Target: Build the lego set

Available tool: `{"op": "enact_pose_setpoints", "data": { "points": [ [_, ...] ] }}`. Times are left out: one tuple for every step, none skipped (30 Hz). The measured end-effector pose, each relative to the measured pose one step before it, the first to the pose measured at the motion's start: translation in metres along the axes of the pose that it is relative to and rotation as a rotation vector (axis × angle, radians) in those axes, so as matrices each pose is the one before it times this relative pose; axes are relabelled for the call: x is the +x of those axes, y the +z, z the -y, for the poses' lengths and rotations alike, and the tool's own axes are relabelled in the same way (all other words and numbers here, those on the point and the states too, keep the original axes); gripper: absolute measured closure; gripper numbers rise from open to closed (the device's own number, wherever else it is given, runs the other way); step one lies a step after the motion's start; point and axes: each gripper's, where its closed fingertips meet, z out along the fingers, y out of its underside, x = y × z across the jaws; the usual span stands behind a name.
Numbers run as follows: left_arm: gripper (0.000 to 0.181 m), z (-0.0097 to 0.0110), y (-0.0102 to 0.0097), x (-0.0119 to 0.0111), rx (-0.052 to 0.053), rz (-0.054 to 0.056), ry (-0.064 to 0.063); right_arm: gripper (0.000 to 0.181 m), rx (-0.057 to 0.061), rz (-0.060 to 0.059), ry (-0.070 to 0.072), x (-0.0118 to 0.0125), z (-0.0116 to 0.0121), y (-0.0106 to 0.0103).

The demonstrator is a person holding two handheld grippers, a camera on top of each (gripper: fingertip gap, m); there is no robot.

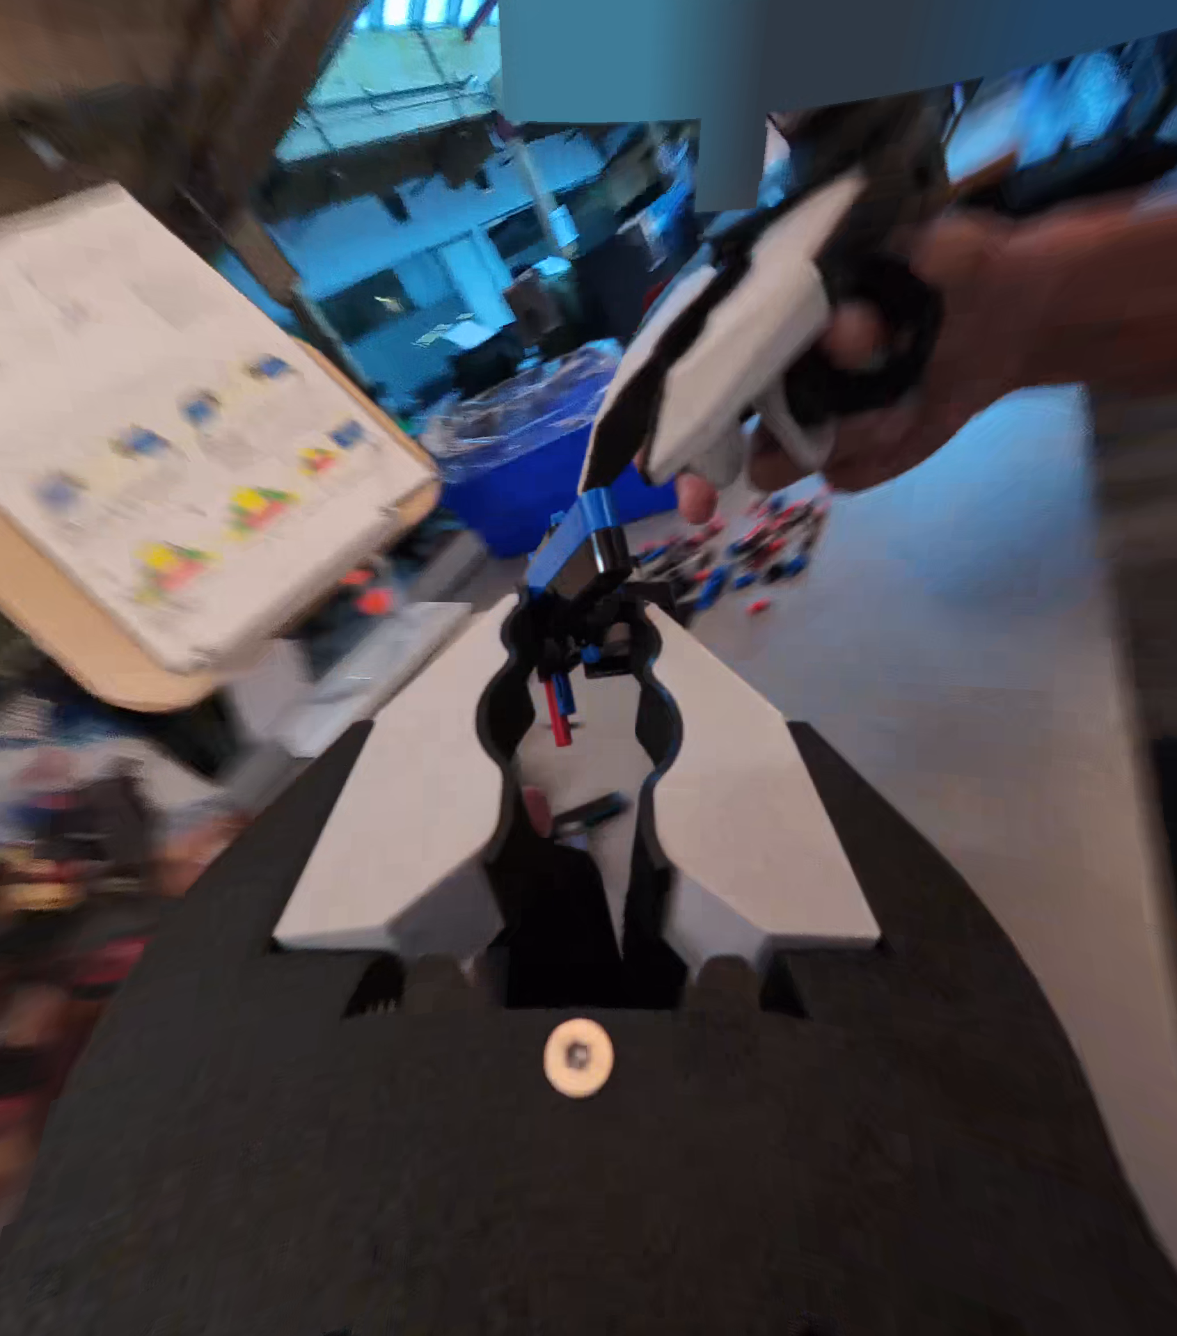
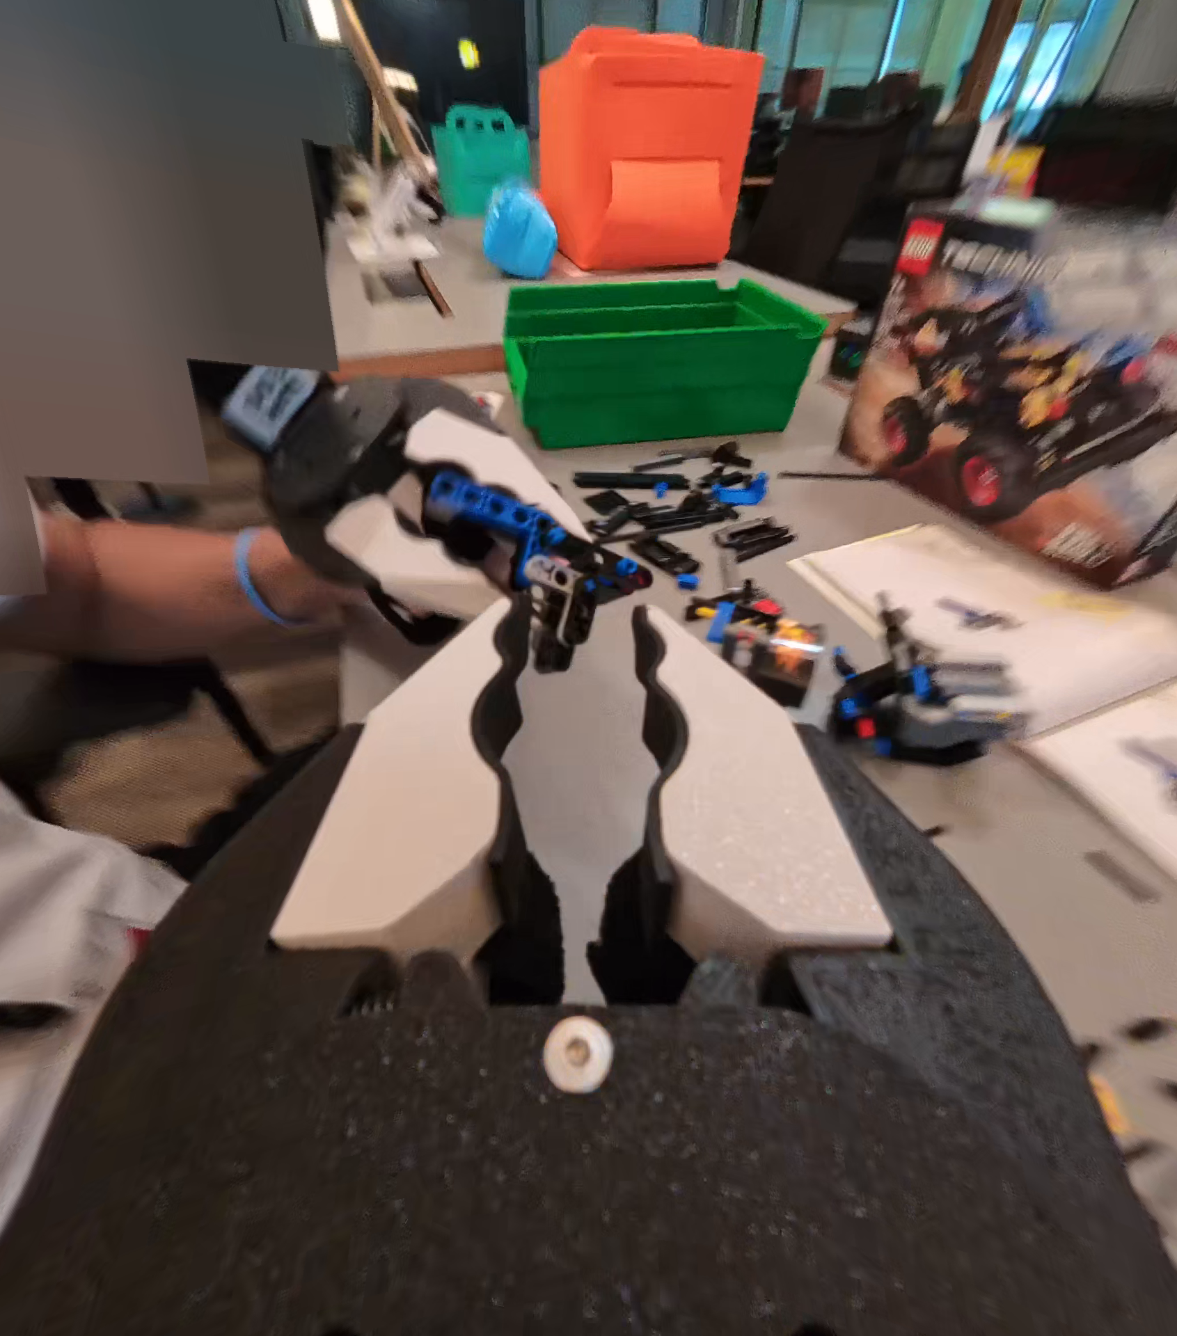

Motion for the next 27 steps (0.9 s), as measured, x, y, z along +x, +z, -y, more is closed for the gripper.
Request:
{"op": "enact_pose_setpoints", "data": {
  "points": [
    [0.159, -0.00276, 0.00092, -0.00337, -0.0474, 0.0858, 0.162, 0.153, 0.002, 0.0268, 0.1056, 0.00264, -0.0029, 0.00363],
    [0.159, -0.00157, 0.00057, -0.00406, -0.0337, 0.0915, 0.1381, 0.153, -0.0157, 0.023, 0.07, 0.00154, -0.00546, 0.00426],
    [0.159, -0.00106, 0.00084, 0.00072, -0.0225, 0.0535, 0.1046, 0.153, -0.0023, 0.0403, 0.0306, -0.00388, -0.00307, 0.00314],
    [0.159, -0.00086, 0.00087, 0.00236, -0.0205, 0.0325, 0.0659, 0.155, 0.0097, 0.0199, 0.0131, -0.00331, -0.00076, 0.00205],
    [0.16, -0.00062, 0.00068, 0.00208, -0.0134, 0.0243, 0.0429, 0.157, 0.0027, -0.0037, 0.0004, -0.00062, -0.00062, 0.00147],
    [0.16, -0.00034, 0.00077, 0.00272, -0.0042, 0.0107, 0.0283, 0.159, 0.0058, 0.0101, -0.0043, -0.00284, 0.00026, 0.00099],
    [0.16, -0.00087, 0.00092, 0.00136, -0.0069, 0.0119, 0.0211, 0.161, -0.0018, 0.0157, 0.0059, -0.00299, -0.0006, 0.00079],
    [0.159, -0.00041, 0.00048, 0.00011, -0.0026, 0.0165, 0.0191, 0.162, -0.0097, -0.0025, 0.0081, 0.00071, -0.00178, 0.00086],
    [0.16, 0.00151, -0.00005, 0.00156, 0.0101, 0.0005, 0.0111, 0.165, -0.0065, -0.0084, 0.0025, 0.00168, -0.00206, 0.00083],
    [0.159, 0.00089, 0.00006, 0.00176, 0.0027, -0.0025, 0.0086, 0.167, -0.0024, -0.0027, 0.0041, 0.00144, -0.00192, 0.00064],
    [0.159, -0.00002, 0.00012, 0.00044, -0.0033, 0.0071, 0.0145, 0.168, 0.0064, 0.0057, 0.0098, 0.00047, -0.00066, 0.00045],
    [0.159, -0.00004, -0.00021, 0.00032, 0.0002, 0.0081, 0.0175, 0.168, 0.0108, 0.0147, 0.0201, -0.00008, 0.00015, -0.00014],
    [0.159, -0.00026, -0.00042, 0.00035, -0.0008, 0.0057, 0.0161, 0.171, 0.0009, 0.011, 0.0229, 0.00085, -0.00103, -0.00001],
    [0.159, -0.00075, -0.00015, 0.00132, -0.0044, 0.0002, 0.0098, 0.175, -0.0053, 0.0055, 0.0092, 0.00095, -0.00205, 0.00027],
    [0.159, -0.00097, 0.00028, 0.00153, -0.0073, 0.0011, 0.0102, 0.175, -0.0059, -0.0037, 0.002, 0.00132, -0.00146, 0.00014],
    [0.159, -0.00031, 0.0001, -0.00024, -0.0011, 0.0112, 0.0205, 0.175, 0.0024, -0.0028, -0.0028, 0.00046, -0.00035, 0.00019],
    [0.159, -0.00043, -0.00009, -0.00014, 0.0006, 0.0079, 0.0229, 0.175, 0.002, 0.0019, 0.0078, 0.00008, -0.00034, 0.00028],
    [0.159, -0.00016, -0.00008, 0.00034, 0.0028, 0.0057, 0.0215, 0.175, -0.0022, 0.0099, 0.0188, -0.00014, -0.0005, 0.00003],
    [0.159, 0.00019, -0.00039, -0.00058, 0.0019, 0.016, 0.0261, 0.171, 0.004, 0.0288, 0.0228, -0.00241, 0.00015, -0.00027],
    [0.16, 0.00013, -0.00032, 0.00049, -0.0036, 0.0102, 0.0289, 0.171, -0.0004, 0.0142, 0.0283, 0.00019, -0.00057, -0.00011],
    [0.159, -0.0002, -0.00005, 0.00103, -0.0058, 0.0081, 0.0275, 0.174, -0.0003, 0.0015, 0.0189, 0.00191, -0.00092, -0.00009],
    [0.159, -0.00079, 0.00017, 0.00065, -0.0072, 0.0093, 0.0252, 0.175, 0.003, 0.0066, 0.0247, 0.00139, -0.00086, 0.00021],
    [0.159, -0.00152, 0.00036, 0.00141, -0.0113, 0.0053, 0.0275, 0.175, -0.0026, 0.0061, 0.0336, 0.00175, -0.00141, 0.00056],
    [0.16, -0.00142, 0.00039, 0.00101, -0.011, 0.0048, 0.0225, 0.176, 0.0, 0.0022, 0.0293, 0.00195, -0.00114, 0.0008],
    [0.16, -0.00022, -0.00044, 0.00035, -0.005, 0.0031, 0.0087, 0.176, 0.0027, 0.0033, 0.0055, 0.00051, -0.00086, 0.00064],
    [0.16, 0.00053, -0.00024, 0.00113, -0.0051, -0.0067, -0.0132, 0.176, -0.0034, -0.0053, -0.0099, 0.00054, -0.00099, -0.00012],
    [0.16, 0.00033, -0.00005, 0.00122, -0.0061, -0.0072, -0.0111, 0.176, -0.0098, -0.0089, -0.0056, 0.00063, -0.00095, -0.00032]
  ]
}}
